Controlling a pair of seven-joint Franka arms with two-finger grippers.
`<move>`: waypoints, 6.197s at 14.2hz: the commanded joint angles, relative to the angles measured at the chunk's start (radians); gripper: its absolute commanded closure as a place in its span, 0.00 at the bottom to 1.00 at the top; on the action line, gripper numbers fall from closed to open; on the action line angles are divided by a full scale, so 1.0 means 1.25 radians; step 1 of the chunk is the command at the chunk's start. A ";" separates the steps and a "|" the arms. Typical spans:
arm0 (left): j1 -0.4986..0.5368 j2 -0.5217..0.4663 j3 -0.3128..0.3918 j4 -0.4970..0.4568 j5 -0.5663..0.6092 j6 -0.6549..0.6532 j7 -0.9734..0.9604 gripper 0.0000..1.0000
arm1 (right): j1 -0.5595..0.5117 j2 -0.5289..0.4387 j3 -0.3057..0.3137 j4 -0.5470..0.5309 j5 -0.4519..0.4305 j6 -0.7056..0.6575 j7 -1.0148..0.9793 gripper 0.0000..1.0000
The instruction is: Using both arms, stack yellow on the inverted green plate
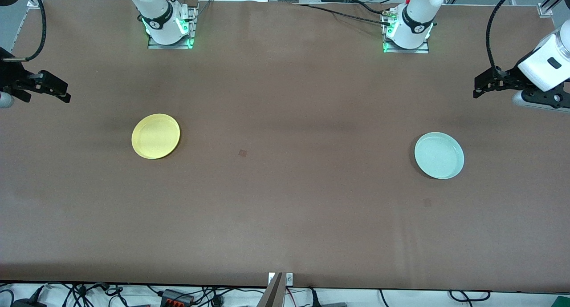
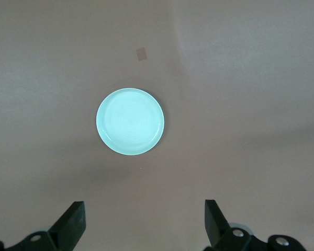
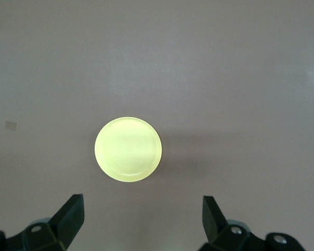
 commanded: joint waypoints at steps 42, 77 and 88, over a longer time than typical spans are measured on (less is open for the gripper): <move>0.190 0.383 0.004 -0.088 -0.005 0.410 0.212 0.00 | -0.018 0.036 0.005 -0.017 0.009 -0.032 -0.041 0.00; 0.200 0.410 -0.056 0.020 -0.038 0.403 0.217 0.99 | -0.072 0.485 0.007 -0.168 0.054 0.223 -0.046 0.96; -0.234 0.416 -0.061 0.177 0.453 -0.015 -0.486 0.99 | -0.085 0.449 0.012 -0.084 0.092 0.076 -0.102 1.00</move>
